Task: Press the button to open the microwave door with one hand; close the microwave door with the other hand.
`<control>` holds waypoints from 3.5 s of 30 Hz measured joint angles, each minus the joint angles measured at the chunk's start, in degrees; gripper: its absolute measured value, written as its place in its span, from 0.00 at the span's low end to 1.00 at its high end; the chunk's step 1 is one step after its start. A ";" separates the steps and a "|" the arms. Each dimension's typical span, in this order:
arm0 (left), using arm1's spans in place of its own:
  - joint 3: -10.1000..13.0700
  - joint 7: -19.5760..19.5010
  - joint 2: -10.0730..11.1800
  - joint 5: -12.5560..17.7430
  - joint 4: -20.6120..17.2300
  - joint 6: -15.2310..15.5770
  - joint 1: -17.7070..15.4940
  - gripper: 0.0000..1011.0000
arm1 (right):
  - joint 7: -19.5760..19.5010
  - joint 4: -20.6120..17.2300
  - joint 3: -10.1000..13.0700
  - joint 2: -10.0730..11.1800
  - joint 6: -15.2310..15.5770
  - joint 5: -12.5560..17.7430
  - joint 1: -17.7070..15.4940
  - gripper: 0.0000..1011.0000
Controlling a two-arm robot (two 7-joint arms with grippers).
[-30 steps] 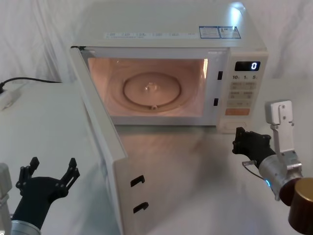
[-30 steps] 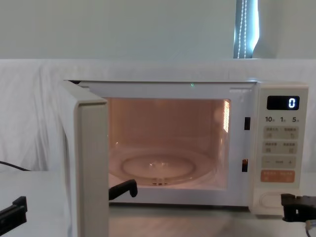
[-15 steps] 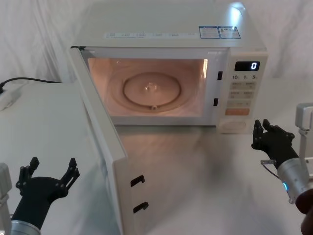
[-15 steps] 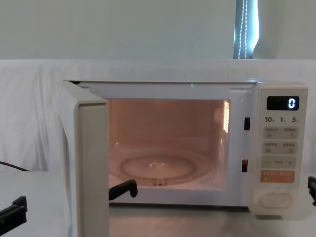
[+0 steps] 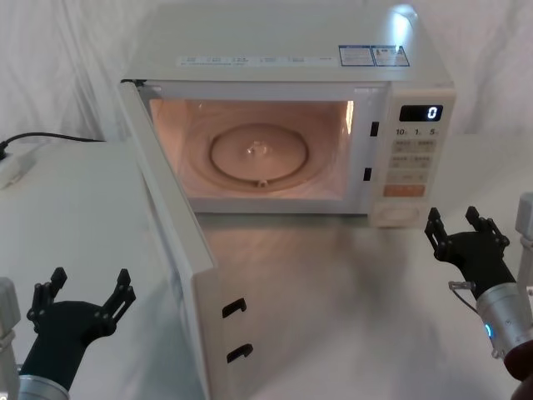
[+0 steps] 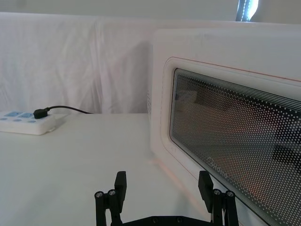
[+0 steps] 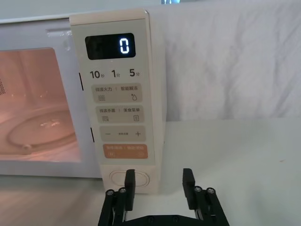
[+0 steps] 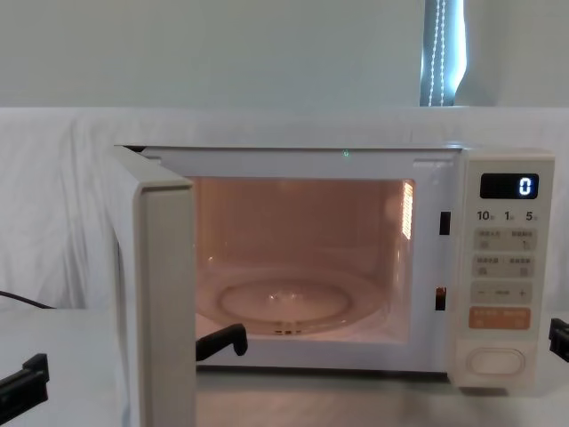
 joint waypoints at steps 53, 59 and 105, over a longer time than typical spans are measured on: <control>0.00 0.00 0.00 0.00 0.00 0.00 0.00 0.91 | 0.48 4.29 0.87 2.43 -0.80 -0.59 1.36 0.99; 0.00 0.00 0.00 0.00 0.00 0.00 0.00 0.74 | 0.48 4.26 0.85 2.41 -0.80 -0.59 1.36 0.99; -2.31 -9.06 0.27 -5.86 -1.89 2.30 -1.24 0.00 | 0.48 4.21 0.83 2.40 -0.80 -0.60 1.36 0.99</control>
